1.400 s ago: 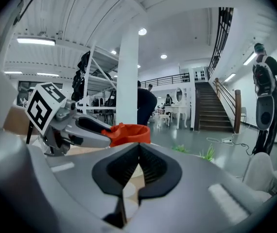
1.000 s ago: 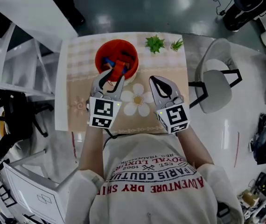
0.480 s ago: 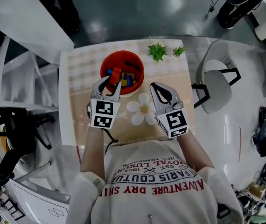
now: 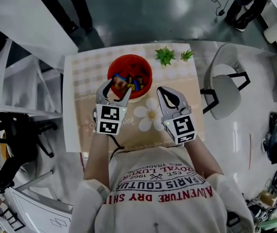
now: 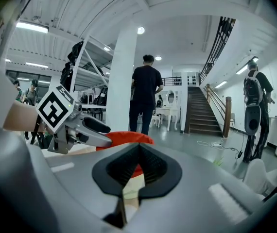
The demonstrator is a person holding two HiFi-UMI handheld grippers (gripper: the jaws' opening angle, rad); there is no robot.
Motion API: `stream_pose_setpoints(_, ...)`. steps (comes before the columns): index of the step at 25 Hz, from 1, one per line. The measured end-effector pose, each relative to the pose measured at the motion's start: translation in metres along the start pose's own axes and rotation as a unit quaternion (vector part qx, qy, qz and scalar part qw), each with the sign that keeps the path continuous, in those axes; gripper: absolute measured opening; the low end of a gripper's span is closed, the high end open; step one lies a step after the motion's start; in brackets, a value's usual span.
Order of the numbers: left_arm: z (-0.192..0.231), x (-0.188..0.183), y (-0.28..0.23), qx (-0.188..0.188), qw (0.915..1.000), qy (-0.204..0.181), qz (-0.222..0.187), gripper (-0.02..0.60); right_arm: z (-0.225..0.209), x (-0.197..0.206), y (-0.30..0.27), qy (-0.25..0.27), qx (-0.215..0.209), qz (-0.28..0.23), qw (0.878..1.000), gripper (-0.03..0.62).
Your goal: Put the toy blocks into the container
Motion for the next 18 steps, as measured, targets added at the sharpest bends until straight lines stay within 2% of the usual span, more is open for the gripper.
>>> stream_pose_setpoints(7,-0.001,-0.018,0.032,-0.017,0.9984,-0.001,-0.054,0.289,0.013,-0.006,0.008,0.008,-0.018,-0.015,1.000,0.002)
stream_pose_setpoints(13,0.011,-0.034,0.071,-0.060,0.9918,0.002,-0.113,0.125,0.025,-0.018,0.015,0.012,-0.039,-0.046,0.998,0.002)
stream_pose_setpoints(18,0.017,-0.033,0.094,-0.072,0.9885,0.017,-0.132,0.015,0.035,-0.023,0.015,0.019,-0.048,-0.057,0.997,0.002)
Point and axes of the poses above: the fingertips, and each gripper's own axes: y backward along the fingers, z to its left, x out of its underside, the point moved 6 cm from there along y, backward along the fingers, and after that the axes turned 14 degrees about -y, right-handed, at the moved point
